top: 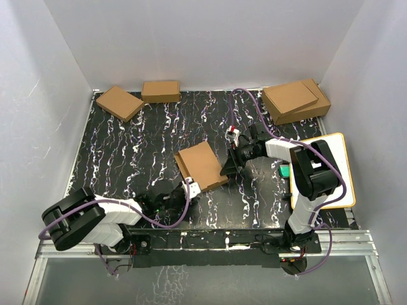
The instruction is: Fold the paper box
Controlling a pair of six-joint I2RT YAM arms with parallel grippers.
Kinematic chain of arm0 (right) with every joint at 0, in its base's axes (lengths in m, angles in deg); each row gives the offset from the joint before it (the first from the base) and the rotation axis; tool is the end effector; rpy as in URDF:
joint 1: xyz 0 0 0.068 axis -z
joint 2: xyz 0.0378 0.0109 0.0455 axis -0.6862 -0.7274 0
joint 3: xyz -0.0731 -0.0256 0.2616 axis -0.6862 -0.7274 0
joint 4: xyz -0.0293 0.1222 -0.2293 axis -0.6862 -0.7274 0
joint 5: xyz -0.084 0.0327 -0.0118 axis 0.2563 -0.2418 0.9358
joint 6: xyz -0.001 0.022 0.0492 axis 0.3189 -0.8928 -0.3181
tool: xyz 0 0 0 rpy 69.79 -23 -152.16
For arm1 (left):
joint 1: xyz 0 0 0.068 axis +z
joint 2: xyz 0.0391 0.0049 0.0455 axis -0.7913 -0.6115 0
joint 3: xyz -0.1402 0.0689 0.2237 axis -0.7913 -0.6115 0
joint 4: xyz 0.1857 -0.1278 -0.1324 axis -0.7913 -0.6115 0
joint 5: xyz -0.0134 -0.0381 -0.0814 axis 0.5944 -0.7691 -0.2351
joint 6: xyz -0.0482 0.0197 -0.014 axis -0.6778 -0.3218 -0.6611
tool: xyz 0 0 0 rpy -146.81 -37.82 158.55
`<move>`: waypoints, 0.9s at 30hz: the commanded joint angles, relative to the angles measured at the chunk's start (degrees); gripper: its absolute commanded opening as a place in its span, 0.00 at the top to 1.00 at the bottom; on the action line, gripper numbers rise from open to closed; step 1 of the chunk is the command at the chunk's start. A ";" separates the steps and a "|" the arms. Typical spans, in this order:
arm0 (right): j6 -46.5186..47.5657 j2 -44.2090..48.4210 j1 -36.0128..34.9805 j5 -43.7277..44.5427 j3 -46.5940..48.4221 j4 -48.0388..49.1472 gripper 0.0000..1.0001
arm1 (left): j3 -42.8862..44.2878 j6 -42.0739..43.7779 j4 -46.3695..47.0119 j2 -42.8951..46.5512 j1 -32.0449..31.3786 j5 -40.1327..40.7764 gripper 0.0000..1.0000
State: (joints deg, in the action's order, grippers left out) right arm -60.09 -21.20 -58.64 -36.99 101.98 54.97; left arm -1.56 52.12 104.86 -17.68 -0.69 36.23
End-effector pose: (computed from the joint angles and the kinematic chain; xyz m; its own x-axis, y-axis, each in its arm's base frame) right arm 0.3093 0.1174 0.1478 -0.7207 -0.3194 -0.6153 -0.6918 0.2736 0.6682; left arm 0.1252 -0.1773 0.1398 0.0606 0.3574 -0.9320 0.9097 0.3646 0.1989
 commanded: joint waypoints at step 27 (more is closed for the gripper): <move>-0.46 -0.95 0.76 -2.17 2.62 2.41 0.39 | 1.81 1.89 -0.53 0.55 -0.19 0.98 0.75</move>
State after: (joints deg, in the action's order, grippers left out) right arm -60.28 -22.07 -58.18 -37.23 102.17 54.97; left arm -0.86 53.57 102.46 -17.01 -0.69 36.93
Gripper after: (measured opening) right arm 0.613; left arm 0.267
